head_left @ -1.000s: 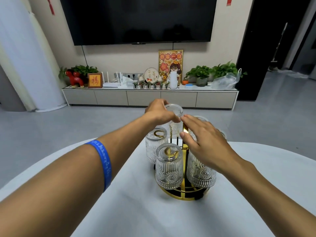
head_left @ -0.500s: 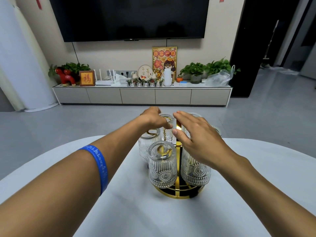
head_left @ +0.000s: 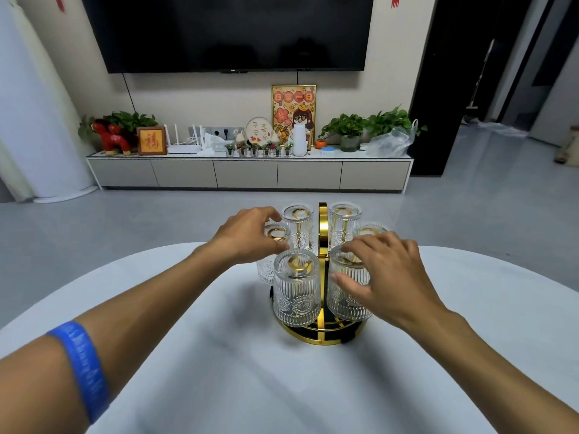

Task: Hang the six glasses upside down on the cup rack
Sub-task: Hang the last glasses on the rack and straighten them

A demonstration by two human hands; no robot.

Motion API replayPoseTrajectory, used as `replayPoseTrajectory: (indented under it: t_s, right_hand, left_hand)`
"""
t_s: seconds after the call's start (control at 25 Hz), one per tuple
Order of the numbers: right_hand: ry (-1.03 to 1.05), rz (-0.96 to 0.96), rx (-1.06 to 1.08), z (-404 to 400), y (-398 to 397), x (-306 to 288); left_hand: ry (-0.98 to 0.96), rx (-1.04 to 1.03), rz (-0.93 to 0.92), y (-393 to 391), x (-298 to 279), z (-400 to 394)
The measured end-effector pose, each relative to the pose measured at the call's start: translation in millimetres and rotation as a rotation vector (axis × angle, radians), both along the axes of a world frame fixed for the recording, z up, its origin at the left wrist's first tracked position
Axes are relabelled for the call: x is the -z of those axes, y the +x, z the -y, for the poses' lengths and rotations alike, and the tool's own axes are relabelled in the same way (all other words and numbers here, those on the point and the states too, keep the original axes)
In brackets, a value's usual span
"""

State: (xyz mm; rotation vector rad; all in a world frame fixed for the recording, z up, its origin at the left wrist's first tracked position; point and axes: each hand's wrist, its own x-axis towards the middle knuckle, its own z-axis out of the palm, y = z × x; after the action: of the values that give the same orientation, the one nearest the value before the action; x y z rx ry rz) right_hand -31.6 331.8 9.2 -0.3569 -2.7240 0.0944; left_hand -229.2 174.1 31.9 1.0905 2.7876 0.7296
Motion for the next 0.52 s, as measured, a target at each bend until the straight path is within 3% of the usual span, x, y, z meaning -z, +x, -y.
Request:
replayPoseTrajectory:
  t_s: [0.16, 0.32, 0.52]
  right_hand:
    - [0.062, 0.014, 0.119, 13, -1, 6]
    - [-0.17, -0.185, 0.065, 24, 3, 12]
    - [-0.159, -0.301, 0.078, 32, 18, 21]
  left_hand:
    - [0.032, -0.024, -0.036, 9, 4, 1]
    - [0.384, -0.01, -0.202, 44, 4, 21]
    - [0.173, 0.11, -0.132, 83, 23, 35]
